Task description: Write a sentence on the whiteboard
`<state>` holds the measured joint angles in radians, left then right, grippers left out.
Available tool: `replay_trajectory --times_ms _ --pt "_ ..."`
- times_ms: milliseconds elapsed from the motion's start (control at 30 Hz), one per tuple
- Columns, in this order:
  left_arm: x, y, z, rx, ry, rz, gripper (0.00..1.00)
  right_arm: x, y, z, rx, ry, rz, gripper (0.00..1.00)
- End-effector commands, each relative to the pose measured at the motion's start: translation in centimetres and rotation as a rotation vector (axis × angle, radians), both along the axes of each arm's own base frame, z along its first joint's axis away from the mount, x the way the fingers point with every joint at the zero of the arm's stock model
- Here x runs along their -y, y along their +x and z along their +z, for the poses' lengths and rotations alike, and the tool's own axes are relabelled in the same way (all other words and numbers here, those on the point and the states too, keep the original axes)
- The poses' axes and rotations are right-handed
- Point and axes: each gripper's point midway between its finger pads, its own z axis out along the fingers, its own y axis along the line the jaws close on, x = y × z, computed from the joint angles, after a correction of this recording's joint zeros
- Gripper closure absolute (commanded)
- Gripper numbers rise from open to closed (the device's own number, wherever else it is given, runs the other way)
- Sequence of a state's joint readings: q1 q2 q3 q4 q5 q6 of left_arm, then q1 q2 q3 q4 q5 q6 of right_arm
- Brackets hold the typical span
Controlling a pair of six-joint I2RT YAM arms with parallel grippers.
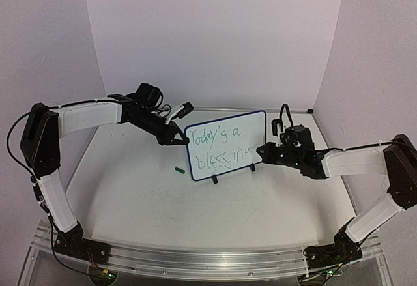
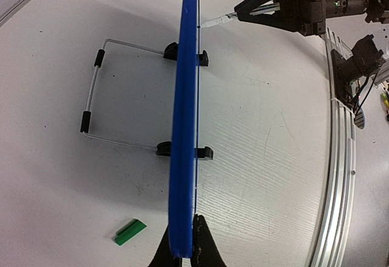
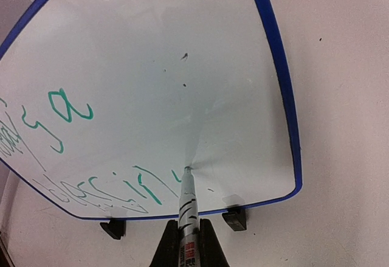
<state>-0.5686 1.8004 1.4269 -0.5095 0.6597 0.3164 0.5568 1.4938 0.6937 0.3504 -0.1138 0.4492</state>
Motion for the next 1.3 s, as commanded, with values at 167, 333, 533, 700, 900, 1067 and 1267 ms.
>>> replay_trajectory --times_ms 167,333,533,700,900,1067,1267 --pt "-0.6 0.1 0.9 0.059 0.023 0.003 1.00 0.0 1.0 2.8 0.073 0.032 -0.022 1.00" --pt "-0.6 0.1 0.9 0.060 0.022 0.003 1.00 0.3 0.7 0.9 0.030 0.014 -0.032 1.00" --pt "-0.6 0.1 0.8 0.058 0.023 0.003 1.00 0.5 0.0 -0.9 -0.015 0.005 -0.027 1.00" --pt "-0.6 0.1 0.7 0.057 0.024 0.003 1.00 0.6 -0.4 -1.8 -0.038 0.001 -0.028 1.00" --pt "-0.5 0.1 0.6 0.053 0.025 0.002 1.00 0.5 -0.5 -3.1 -0.067 -0.010 -0.022 1.00" --pt "-0.5 0.1 0.6 0.055 0.025 0.002 1.00 0.3 -0.2 -3.6 -0.072 -0.015 -0.018 1.00" --pt "-0.5 0.2 0.5 0.053 0.025 0.002 1.00 -0.2 0.3 -3.8 -0.069 -0.015 -0.008 1.00"
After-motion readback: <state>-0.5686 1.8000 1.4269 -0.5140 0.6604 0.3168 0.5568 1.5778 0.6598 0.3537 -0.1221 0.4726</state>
